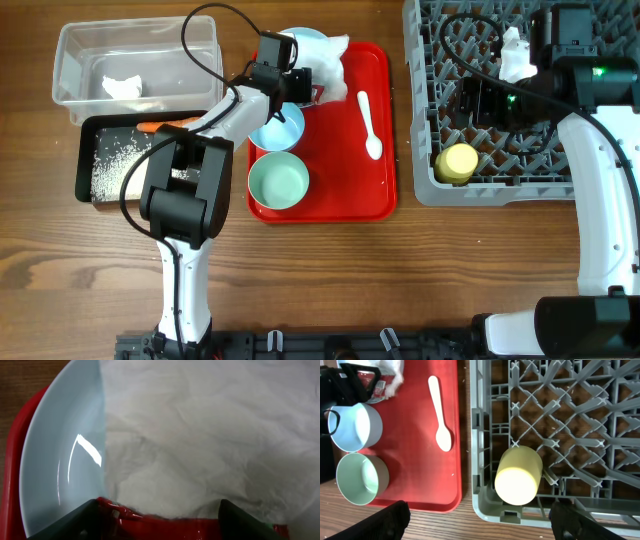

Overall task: Sort waste into correct bins and load items into the dishwasher rack
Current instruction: 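Reach the left gripper to the red wrapper on the plate and grasp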

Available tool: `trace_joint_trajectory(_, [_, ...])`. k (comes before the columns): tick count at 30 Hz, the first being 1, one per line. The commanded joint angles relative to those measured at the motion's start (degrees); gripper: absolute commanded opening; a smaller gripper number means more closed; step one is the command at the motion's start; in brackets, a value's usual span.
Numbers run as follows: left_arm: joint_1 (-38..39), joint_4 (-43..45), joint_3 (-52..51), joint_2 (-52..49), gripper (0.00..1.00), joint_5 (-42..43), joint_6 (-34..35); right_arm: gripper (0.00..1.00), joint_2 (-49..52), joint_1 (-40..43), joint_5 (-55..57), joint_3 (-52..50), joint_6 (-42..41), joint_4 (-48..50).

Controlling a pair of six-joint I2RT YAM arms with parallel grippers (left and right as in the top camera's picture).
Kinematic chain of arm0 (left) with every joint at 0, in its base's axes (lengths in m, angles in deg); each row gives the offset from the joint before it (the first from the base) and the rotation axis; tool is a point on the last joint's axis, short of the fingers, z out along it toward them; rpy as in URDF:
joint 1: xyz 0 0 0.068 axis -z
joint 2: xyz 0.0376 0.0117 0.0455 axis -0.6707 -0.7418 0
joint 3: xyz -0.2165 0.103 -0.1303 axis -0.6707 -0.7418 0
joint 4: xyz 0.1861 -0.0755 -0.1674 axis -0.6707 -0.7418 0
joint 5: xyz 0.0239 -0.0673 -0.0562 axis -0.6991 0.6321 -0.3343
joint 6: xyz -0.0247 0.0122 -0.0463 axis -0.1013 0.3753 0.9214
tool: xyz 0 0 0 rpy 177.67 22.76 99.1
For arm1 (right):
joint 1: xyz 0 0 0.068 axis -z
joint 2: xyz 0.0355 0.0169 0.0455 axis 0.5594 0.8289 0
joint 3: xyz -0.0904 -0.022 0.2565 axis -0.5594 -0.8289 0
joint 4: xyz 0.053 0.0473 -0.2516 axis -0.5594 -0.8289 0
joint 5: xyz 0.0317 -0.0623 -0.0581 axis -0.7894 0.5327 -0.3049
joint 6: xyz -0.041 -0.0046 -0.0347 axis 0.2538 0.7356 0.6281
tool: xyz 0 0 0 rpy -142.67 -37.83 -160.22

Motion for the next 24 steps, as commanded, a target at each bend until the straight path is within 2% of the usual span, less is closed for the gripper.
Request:
trace_joint_trajectory(1, [0.3, 0.4, 0.0, -2.1, 0.48, 1.2, 0.4, 0.93, -0.5, -0.2, -0.2, 0.7, -0.4, -0.1])
trace_joint_trajectory(3, [0.3, 0.5, 0.0, -2.1, 0.25, 1.2, 0.4, 0.93, -0.5, -0.2, -0.2, 0.7, -0.4, -0.1])
trace_joint_trajectory(6, [0.3, 0.4, 0.0, -2.0, 0.04, 1.2, 0.4, 0.93, -0.5, -0.2, -0.2, 0.7, -0.4, -0.2])
trace_joint_trajectory(14, [0.2, 0.4, 0.0, 1.1, 0.04, 0.9, 0.4, 0.93, -0.5, -0.2, -0.2, 0.7, -0.2, -0.5])
trace_joint_trajectory(24, [0.2, -0.5, 0.0, 14.0, 0.04, -3.0, 0.4, 0.93, -0.5, -0.2, -0.2, 0.7, -0.2, -0.8])
